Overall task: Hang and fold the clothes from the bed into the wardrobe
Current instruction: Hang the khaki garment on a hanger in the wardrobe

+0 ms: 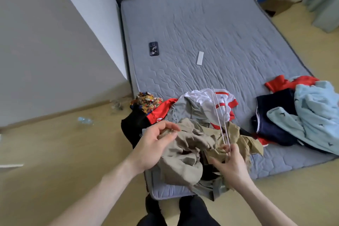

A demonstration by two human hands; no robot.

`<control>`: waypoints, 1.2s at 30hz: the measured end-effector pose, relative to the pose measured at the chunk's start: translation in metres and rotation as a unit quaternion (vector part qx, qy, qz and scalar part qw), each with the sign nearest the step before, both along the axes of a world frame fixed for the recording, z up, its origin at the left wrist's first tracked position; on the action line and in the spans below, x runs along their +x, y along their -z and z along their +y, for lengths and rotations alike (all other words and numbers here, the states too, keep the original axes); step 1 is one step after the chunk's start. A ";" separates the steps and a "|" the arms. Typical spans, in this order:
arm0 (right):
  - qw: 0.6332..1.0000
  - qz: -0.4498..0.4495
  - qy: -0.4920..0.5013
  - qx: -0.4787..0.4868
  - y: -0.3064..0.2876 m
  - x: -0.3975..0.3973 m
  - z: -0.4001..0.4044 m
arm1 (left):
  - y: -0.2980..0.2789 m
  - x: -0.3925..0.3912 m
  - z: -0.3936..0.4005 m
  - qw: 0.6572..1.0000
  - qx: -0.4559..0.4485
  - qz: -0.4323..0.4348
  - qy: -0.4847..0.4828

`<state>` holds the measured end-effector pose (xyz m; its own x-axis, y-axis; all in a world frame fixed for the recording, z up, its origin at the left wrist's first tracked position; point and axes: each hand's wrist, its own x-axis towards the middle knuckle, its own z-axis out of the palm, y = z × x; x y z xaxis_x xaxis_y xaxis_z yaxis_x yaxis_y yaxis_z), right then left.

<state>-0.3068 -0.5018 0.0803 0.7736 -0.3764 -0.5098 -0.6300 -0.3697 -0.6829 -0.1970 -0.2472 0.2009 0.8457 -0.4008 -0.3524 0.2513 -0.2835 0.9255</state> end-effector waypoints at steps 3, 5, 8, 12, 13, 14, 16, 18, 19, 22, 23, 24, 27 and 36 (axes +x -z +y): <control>0.998 -0.046 -0.050 -0.005 -0.031 0.006 0.051 | -0.053 -0.013 0.036 0.997 -0.070 -0.029 0.016; 0.994 -0.067 -0.090 -0.016 -0.049 0.011 0.087 | -0.085 -0.023 0.063 0.992 -0.115 -0.037 0.036; 0.986 -0.078 -0.148 -0.006 -0.066 0.015 0.144 | -0.128 -0.036 0.104 0.983 -0.168 -0.056 0.039; 0.984 -0.071 -0.159 0.042 -0.070 0.017 0.219 | -0.167 -0.049 0.152 0.973 -0.208 -0.095 0.026; 0.983 -0.085 -0.156 0.049 -0.073 0.018 0.235 | -0.173 -0.049 0.165 0.973 -0.194 -0.119 0.027; 0.982 -0.105 -0.153 0.046 -0.077 0.018 0.247 | -0.178 -0.048 0.179 0.975 -0.164 -0.151 0.023; 0.978 -0.145 -0.132 0.065 -0.092 0.021 0.260 | -0.181 -0.040 0.213 0.972 -0.063 -0.225 0.000; 0.972 -0.183 -0.110 0.099 -0.114 0.028 0.262 | -0.176 -0.032 0.254 0.955 0.056 -0.287 -0.040; 0.966 -0.201 -0.106 0.122 -0.126 0.033 0.261 | -0.170 -0.029 0.276 0.942 0.116 -0.309 -0.058; 0.948 -0.240 -0.101 0.184 -0.163 0.049 0.257 | -0.140 -0.022 0.338 0.902 0.271 -0.324 -0.094; 0.942 -0.247 -0.107 0.201 -0.176 0.053 0.256 | -0.129 -0.021 0.354 0.895 0.298 -0.315 -0.104; 0.937 -0.251 -0.116 0.212 -0.189 0.057 0.256 | -0.119 -0.022 0.369 0.894 0.311 -0.302 -0.118; 0.926 -0.264 -0.151 0.224 -0.225 0.064 0.256 | -0.094 -0.021 0.395 0.893 0.312 -0.276 -0.173; 0.901 -0.258 -0.190 0.292 -0.282 0.081 0.310 | -0.079 -0.040 0.352 0.890 0.326 -0.258 -0.186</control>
